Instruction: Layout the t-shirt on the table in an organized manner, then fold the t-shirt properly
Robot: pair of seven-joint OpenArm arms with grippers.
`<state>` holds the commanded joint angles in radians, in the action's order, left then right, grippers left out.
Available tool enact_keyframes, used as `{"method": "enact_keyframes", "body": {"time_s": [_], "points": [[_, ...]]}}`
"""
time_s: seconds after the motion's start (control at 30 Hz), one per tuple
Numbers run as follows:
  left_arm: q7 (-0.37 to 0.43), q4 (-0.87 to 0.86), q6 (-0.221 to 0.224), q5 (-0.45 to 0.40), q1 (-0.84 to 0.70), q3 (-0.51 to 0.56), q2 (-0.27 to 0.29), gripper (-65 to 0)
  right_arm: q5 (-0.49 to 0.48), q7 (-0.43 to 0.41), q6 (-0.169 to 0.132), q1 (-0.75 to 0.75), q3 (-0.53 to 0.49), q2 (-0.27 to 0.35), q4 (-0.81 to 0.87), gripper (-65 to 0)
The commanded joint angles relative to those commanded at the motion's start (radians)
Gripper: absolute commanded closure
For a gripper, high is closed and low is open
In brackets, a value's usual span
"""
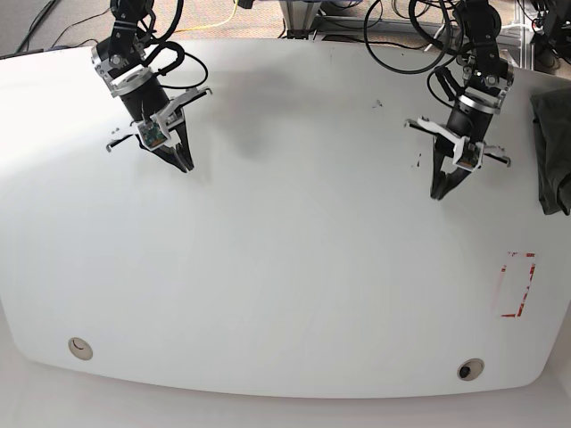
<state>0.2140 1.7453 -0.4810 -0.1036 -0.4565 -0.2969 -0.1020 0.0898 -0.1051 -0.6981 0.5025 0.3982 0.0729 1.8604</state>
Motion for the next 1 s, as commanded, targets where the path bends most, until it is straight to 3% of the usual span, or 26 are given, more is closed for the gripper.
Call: {"method": "enact_keyframes", "body": {"time_s": [0.5, 0.7, 1.0], "points": [[0.002, 0.098, -0.002, 0.003, -0.493, -0.002, 0.005, -1.8, -0.258, -0.005, 0.000, 0.446, 0.031, 0.000, 0.035, -2.9], [0.002, 0.103, -0.002, 0.003, -0.654, 0.000, 0.040, -1.8, -0.307, -0.005, 0.000, 0.586, 0.031, 0.000, 0.046, -2.9], [0.000, -0.011, -0.002, 0.002, -0.796, 0.002, 0.041, -1.8, -0.319, -0.003, 0.000, 0.720, -0.015, -0.009, -0.046, -2.9]]}}
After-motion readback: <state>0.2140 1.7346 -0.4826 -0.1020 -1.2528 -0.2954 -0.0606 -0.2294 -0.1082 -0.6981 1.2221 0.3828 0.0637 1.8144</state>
